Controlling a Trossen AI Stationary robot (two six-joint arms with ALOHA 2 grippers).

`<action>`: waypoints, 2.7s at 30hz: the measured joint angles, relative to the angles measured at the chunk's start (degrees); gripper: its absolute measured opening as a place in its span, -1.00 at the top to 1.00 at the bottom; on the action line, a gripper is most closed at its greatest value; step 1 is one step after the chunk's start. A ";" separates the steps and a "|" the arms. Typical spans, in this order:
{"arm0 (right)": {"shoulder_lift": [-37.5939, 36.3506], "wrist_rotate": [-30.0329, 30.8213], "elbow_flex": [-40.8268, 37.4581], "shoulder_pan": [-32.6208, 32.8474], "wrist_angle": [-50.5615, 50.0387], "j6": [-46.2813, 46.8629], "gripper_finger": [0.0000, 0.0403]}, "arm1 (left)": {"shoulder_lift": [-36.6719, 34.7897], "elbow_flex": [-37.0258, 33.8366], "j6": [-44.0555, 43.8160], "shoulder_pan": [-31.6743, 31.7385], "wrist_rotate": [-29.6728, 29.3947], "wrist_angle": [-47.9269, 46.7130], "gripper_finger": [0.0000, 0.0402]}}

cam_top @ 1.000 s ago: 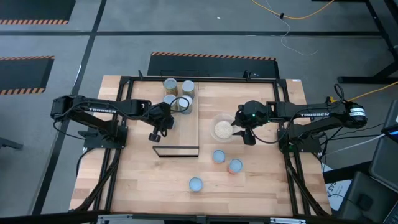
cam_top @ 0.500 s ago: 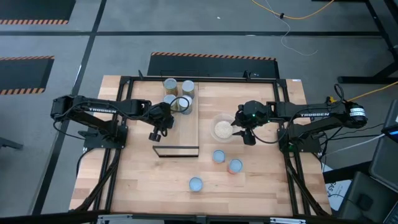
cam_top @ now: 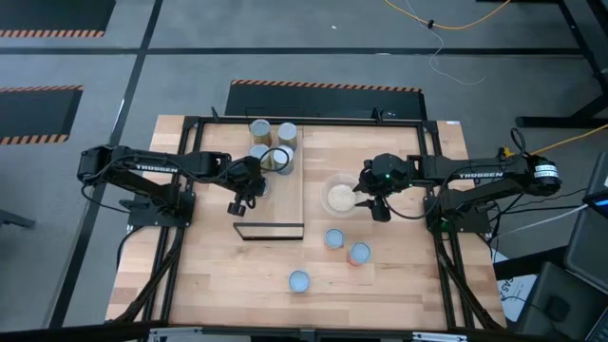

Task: Pick and place cans onto a shelf
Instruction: Put the small canned mixed fruit can on the shelf

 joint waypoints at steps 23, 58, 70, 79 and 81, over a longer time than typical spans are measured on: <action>0.00 -1.48 0.00 0.09 0.83 5.89 -0.12 | -11.07 0.02 -8.42 -0.61 -1.90 -0.09 0.71; 1.39 2.60 -0.02 23.95 -9.05 71.53 -0.12 | -23.67 0.07 -17.84 -10.08 -10.71 -6.02 0.71; 9.81 4.02 -0.02 26.75 -4.37 72.22 -0.12 | -23.67 0.07 -17.84 -10.05 -10.71 -6.01 0.71; 12.00 2.92 0.09 26.71 -3.79 72.19 0.12 | -23.67 0.04 -17.84 -10.05 -10.71 -5.99 0.71; 12.00 2.80 0.13 26.73 -3.65 72.17 0.29 | -23.67 0.05 -17.84 -10.03 -10.71 -5.99 0.71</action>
